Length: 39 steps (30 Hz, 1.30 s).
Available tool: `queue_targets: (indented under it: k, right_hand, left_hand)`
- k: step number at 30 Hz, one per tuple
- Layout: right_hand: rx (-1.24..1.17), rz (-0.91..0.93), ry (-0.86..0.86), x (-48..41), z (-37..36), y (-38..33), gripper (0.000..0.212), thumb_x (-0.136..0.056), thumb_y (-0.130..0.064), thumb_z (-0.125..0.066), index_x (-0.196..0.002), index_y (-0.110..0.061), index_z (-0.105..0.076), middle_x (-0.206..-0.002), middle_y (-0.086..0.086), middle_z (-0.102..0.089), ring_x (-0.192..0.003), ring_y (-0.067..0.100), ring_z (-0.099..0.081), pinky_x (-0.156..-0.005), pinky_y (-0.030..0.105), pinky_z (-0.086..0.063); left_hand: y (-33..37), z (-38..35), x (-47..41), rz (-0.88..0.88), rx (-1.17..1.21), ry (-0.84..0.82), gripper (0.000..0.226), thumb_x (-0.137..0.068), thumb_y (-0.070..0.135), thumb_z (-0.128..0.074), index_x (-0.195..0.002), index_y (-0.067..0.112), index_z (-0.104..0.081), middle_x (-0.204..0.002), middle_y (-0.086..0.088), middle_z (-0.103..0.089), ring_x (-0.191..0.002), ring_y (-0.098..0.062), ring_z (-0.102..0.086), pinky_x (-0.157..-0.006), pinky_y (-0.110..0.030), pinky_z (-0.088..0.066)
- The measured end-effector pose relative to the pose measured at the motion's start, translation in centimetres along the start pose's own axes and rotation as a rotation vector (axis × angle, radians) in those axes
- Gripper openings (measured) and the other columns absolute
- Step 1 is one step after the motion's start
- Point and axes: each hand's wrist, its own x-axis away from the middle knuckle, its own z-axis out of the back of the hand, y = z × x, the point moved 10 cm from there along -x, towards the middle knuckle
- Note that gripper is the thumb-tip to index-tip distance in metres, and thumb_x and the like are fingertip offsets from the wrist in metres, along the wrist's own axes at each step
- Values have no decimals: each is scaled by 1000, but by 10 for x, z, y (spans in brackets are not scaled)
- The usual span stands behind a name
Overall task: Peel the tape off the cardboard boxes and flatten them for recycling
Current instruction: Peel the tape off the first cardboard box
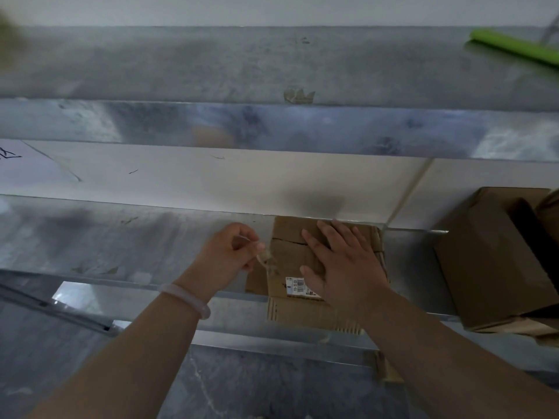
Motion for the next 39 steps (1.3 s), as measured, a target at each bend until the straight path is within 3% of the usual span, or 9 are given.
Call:
queue_targets:
  k: [5,9,13,17,24,28,30,34,39]
  right_hand:
    - [16,-7,11,0,1,0,76,-84,-70,-12,-151,-36,-23,-160,1,-20,-148,23,-9,-121,46,-5]
    - [5,-9,8,1,1,1,76,-84,-70,-11,-151,-37,-22,-160,0,-18,-148,22,-7,-121,46,-5]
    - [2,-8,5,0,1,1,77,-83,-71,-9,-152,-38,-21,-160,0,-17,-148,21,-6,-121,45,-4]
    - [3,-4,18,2,3,1,77,-84,-70,-10,-151,-37,-22,-160,0,-18,-148,21,-7,-121,44,-3]
    - [-3,-1,17,1,3,1,76,-84,-71,-12,-152,-37,-23,-160,0,-18,-148,22,-7,-121,43,-1]
    - [4,-4,12,0,1,1,76,-84,-70,-11,-152,-37,-21,-161,0,-16,-149,21,-5,-121,43,1]
    - [-1,-4,10,-1,1,1,76,-84,-70,-11,-152,-37,-21,-161,0,-16,-149,21,-5,-121,43,0]
    - [6,-6,8,-1,1,2,77,-84,-70,-10,-152,-37,-20,-161,-1,-15,-148,20,-4,-121,43,0]
    - [14,-7,1,0,1,1,77,-83,-70,-8,-152,-37,-18,-161,-2,-13,-148,20,-3,-121,43,1]
  left_hand:
    - [43,-10,13,-351,-516,205,19,-92,30,-60,-84,18,-74,-81,4,-64,-68,-11,-59,-61,-9,-42]
    - [36,-25,18,-373,-523,78,30,-88,35,-63,-110,16,-69,-100,5,-59,-85,-8,-60,-80,-20,-49]
    - [30,-14,18,-311,-400,127,30,-77,26,-77,-102,30,-61,-82,22,-59,-83,11,-58,-71,-2,-43]
    - [36,-22,18,-364,-542,92,11,-87,26,-67,-82,30,-57,-66,20,-50,-71,10,-53,-57,-5,-37]
    - [-1,-14,18,-76,-55,72,9,-88,23,-66,-84,29,-62,-68,5,-70,-58,-6,-65,-54,-13,-49]
    - [-18,-13,21,37,161,151,17,-83,24,-71,-92,21,-57,-68,-9,-71,-55,-18,-65,-57,-33,-57]
    - [-13,-7,22,-19,6,212,7,-85,26,-69,-86,20,-65,-68,-4,-70,-60,-17,-66,-63,-34,-57]
    - [28,2,29,-320,-491,311,16,-90,25,-62,-89,15,-74,-86,5,-61,-72,-7,-56,-66,-3,-38]
    - [31,-15,30,-333,-515,126,47,-77,26,-77,-122,22,-60,-91,7,-60,-78,-6,-56,-74,-19,-48]
